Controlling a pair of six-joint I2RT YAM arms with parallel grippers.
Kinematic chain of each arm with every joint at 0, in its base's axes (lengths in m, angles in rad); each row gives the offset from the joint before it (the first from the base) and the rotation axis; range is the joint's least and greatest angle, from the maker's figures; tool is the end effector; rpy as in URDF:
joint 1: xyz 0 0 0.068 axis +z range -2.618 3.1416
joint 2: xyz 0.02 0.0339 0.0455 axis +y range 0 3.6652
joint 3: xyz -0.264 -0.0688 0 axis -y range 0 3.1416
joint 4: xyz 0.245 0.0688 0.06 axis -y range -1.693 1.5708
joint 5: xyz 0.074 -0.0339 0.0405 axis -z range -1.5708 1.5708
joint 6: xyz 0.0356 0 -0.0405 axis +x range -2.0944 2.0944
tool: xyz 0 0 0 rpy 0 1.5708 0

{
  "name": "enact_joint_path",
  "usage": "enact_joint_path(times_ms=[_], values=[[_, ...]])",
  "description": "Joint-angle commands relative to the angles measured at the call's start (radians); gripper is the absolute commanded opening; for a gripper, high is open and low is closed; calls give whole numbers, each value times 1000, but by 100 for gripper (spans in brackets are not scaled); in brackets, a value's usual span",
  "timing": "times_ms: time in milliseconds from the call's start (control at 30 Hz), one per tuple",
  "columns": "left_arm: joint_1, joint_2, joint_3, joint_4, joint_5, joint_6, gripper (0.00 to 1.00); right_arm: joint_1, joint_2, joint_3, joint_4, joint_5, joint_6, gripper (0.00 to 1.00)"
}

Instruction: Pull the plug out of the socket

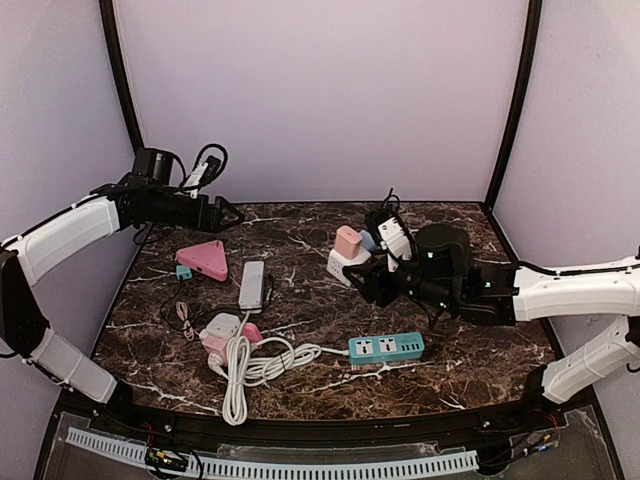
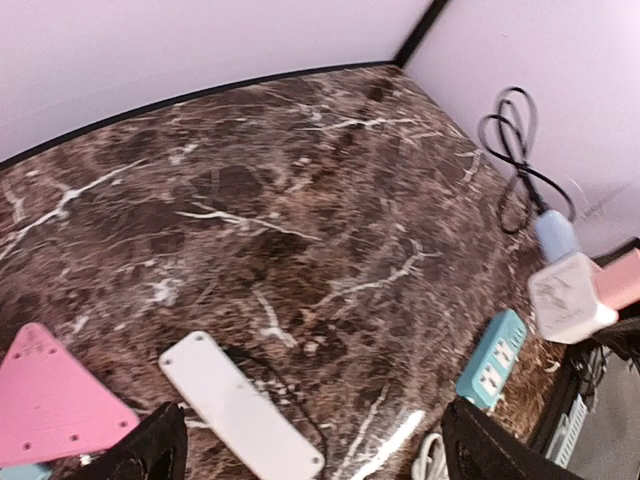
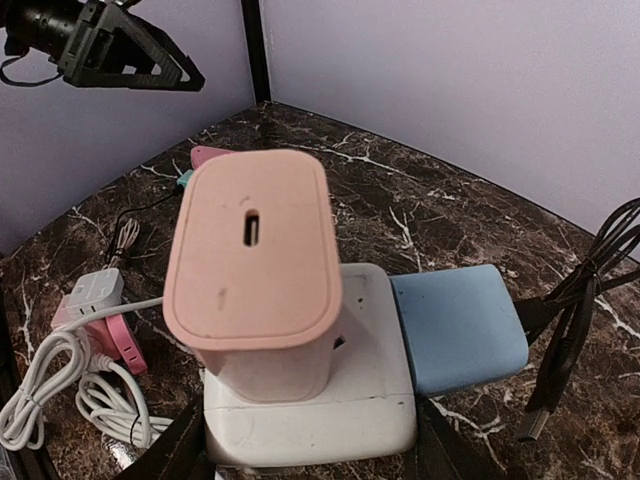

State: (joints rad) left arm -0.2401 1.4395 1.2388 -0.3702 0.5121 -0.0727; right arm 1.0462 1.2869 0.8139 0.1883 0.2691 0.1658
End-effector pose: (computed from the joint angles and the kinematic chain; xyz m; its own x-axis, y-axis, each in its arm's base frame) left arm 0.3124 -0.0944 0.3284 -0.5676 0.0738 -0.8200 0.5680 0.7560 -0.3252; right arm 0.1562 0.2510 0.2783 -0.2554 -0.1236 -0.9589 -0.6737 0.7342 0.0847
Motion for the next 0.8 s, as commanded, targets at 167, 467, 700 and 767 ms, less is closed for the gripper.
enact_joint_path(times_ms=[167, 467, 700, 767], values=[[-221, -94, -101, 168, 236, 0, 88, -2, 84, 93, 5, 34, 87, 0], [-352, -93, -135, 214, 231, 2, 88, 42, 182, 182, -40, 83, 122, 0], [-392, -79, -142, 212, 158, 0, 89, 82, 269, 269, -68, 122, 151, 0], [-397, -80, -143, 209, 124, 5, 89, 93, 285, 290, -70, 126, 155, 0]])
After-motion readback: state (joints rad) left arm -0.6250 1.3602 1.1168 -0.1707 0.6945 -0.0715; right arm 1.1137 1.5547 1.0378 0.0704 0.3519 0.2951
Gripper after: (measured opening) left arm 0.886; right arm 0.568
